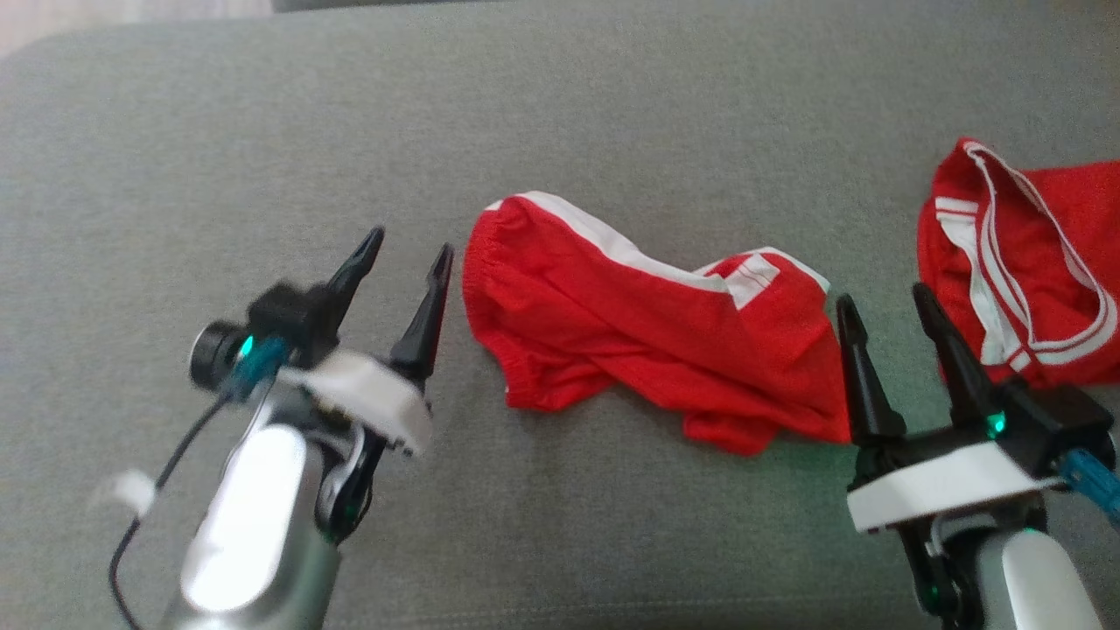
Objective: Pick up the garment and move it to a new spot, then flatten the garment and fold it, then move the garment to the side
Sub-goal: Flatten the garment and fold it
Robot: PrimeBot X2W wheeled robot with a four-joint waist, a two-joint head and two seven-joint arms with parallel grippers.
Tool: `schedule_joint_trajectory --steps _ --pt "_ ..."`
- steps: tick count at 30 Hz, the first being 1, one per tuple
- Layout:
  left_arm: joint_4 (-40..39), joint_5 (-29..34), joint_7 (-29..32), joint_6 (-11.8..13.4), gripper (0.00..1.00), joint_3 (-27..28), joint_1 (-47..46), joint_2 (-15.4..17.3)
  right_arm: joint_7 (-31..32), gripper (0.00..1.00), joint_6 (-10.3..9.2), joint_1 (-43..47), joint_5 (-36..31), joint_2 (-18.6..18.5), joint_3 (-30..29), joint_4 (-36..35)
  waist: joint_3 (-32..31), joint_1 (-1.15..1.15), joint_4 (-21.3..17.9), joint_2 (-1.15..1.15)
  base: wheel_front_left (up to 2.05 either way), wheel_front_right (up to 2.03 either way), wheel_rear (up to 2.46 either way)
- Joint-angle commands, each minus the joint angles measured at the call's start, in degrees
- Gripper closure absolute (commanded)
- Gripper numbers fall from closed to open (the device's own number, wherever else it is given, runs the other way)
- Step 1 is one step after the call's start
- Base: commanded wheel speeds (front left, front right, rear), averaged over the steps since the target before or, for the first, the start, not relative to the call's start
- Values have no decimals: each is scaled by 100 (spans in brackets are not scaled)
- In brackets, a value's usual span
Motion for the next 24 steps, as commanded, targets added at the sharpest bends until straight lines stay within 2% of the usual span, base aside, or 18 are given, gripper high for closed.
schedule_joint_trajectory --steps 1,8,9,10,11,16,21,24 --pt "14 -85 99 -23 0 80 -375 40 -31 0 39 -245 43 -26 176 -166 151 0 -148 0 0 0 0" --pt "982 -355 340 -76 0 -322 -1120 116 -129 0 39 -373 154 -26 228 -11 341 0 -421 0 0 0 0" --pt "1080 -393 350 -78 54 -373 -1168 127 -146 0 39 -372 163 -26 214 9 349 0 -434 0 0 0 0" --pt "1164 -431 358 -80 97 -423 -1200 140 -159 0 39 -367 178 -26 195 27 357 0 -440 0 0 0 0" --pt "1240 -463 370 -81 100 -472 -1221 160 -173 0 39 -365 194 -26 179 42 361 0 -442 0 0 0 0" --pt "1305 -379 131 -82 100 -685 -1302 308 -210 0 39 -361 257 -26 121 85 358 0 -393 0 0 0 0" --pt "833 135 -399 230 100 -891 -1081 564 -196 0 39 -334 286 -26 39 94 295 0 -256 0 0 0 0" --pt "416 382 -568 326 100 -1109 -718 691 -176 0 39 -277 292 -26 -41 86 257 0 -141 0 0 0 0"
